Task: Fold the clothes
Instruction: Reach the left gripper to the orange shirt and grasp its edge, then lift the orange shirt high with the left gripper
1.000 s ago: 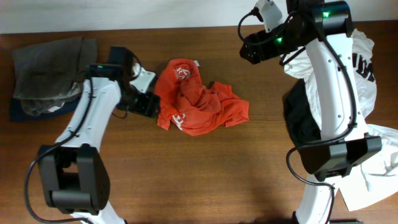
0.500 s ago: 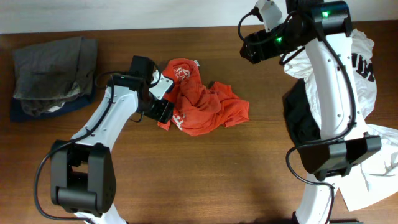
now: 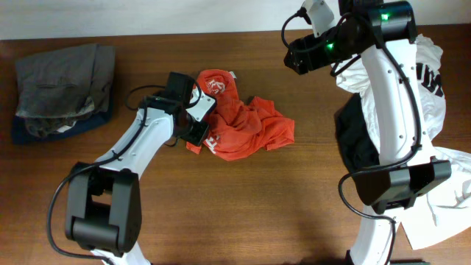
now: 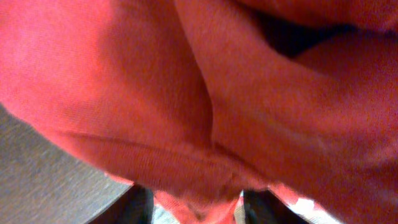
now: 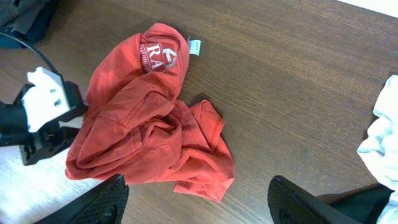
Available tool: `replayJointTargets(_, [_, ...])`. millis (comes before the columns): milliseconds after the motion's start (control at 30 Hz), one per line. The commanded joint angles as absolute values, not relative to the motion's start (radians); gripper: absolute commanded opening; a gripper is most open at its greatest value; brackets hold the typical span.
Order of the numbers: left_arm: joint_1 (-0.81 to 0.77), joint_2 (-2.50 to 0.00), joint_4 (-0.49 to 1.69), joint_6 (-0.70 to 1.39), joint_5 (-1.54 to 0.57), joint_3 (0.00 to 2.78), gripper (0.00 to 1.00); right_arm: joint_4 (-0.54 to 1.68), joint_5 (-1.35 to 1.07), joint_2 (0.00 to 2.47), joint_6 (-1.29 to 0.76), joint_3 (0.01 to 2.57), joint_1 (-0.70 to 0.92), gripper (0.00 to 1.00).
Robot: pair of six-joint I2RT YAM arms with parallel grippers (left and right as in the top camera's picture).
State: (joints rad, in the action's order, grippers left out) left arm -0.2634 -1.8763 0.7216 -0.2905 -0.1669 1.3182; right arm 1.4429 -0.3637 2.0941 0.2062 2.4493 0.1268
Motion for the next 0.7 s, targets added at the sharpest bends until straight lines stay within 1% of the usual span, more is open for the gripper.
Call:
replayJointTargets(0, [-0.268,-1.922,0.714,-0.289,-0.148,1.309,0.35,1.441,-0.358,2.100,0.206,2.440,0.122,0.77])
replayJointTargets(33, [-0.268,-1.925,0.710,-0.276,-0.131,1.309,0.30,1.441,-0.357,2.100,0.206,2.440,0.122,0.77])
replayJointTargets(100, [-0.268,-1.925,0.697,-0.237,-0.087,1.309,0.28,1.440,-0.357,2.100,0.206,2.440,0.122,0.77])
replayJointTargets(133, [-0.268,-1.924,0.691,-0.211,-0.070,1.311,0.25,1.440,-0.357,2.100,0.206,2.440,0.122,0.77])
replayJointTargets(200, [-0.268,-1.924,0.688,-0.160,-0.030,1.326,0.15,1.440,-0.357,2.100,0.206,2.440,0.122,0.77])
replayJointTargets(233, [-0.268,-1.924,0.690,-0.148,-0.016,1.332,0.12,1.440,-0.357,2.100,0.206,2.440,0.122,0.77])
replayJointTargets(300, [-0.268,-1.922,0.709,-0.142,0.020,1.364,0.03,1.440,-0.357,2.100,0.206,2.440,0.122,0.77])
replayJointTargets(333, [-0.268,-1.919,0.732,-0.142,0.033,1.396,0.01,1.440,-0.357,2.100,0.206,2.440,0.122,0.77])
replayJointTargets(533, [-0.268,-1.903,0.882,-0.142,0.115,1.631,0.01,1.446,-0.355,2.100,0.206,2.439,0.122,0.78])
replayJointTargets(633, [-0.268,-1.903,1.038,-0.142,0.220,1.883,0.01,1.460,-0.319,2.100,0.206,2.439,0.122,0.78])
replayJointTargets(667, [-0.268,-1.903,1.058,-0.142,0.242,1.925,0.01,1.464,-0.317,2.100,0.206,2.439,0.122,0.78])
